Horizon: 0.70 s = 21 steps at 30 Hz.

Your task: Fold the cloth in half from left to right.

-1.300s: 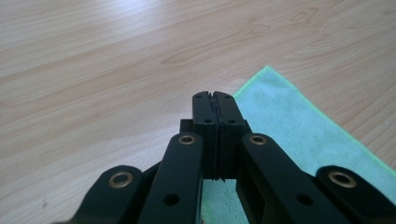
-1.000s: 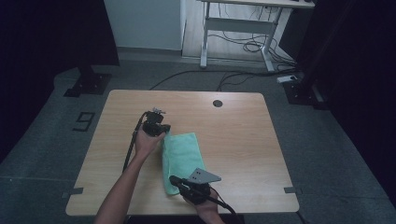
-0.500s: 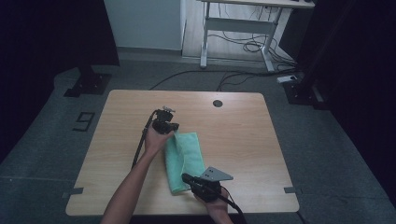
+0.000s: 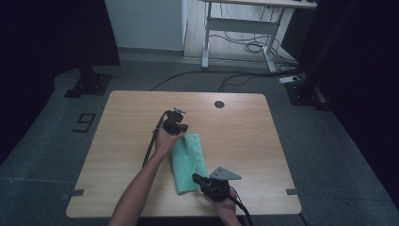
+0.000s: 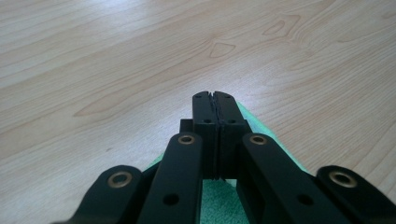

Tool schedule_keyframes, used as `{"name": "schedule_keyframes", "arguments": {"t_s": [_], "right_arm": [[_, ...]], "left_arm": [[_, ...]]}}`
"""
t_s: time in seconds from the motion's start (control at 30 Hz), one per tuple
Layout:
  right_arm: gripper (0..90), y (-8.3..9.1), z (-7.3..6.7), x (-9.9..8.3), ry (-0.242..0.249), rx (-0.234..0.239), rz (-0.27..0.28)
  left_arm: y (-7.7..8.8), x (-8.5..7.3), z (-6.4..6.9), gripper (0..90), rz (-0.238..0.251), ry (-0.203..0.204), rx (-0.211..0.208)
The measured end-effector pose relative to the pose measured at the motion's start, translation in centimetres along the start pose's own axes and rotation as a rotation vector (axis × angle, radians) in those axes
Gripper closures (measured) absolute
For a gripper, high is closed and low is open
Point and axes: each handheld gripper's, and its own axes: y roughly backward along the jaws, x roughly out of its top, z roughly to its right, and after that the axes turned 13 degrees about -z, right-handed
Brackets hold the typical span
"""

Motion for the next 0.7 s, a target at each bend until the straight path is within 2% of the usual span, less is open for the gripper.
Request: {"name": "schedule_keyframes", "arguments": {"t_s": [0.3,0.7], "right_arm": [[87.4,-0.2,1.8,-0.8,-0.052,-0.044,-0.040],[87.5,0.2,1.8,-1.7,-0.046,-0.085,-0.091]], "left_arm": [[-1.4,0.5,0.4,88.8,-0.016,-0.007,0.004],[-2.8,1.3,1.2,88.7,-0.016,-0.025,0.007]]}}
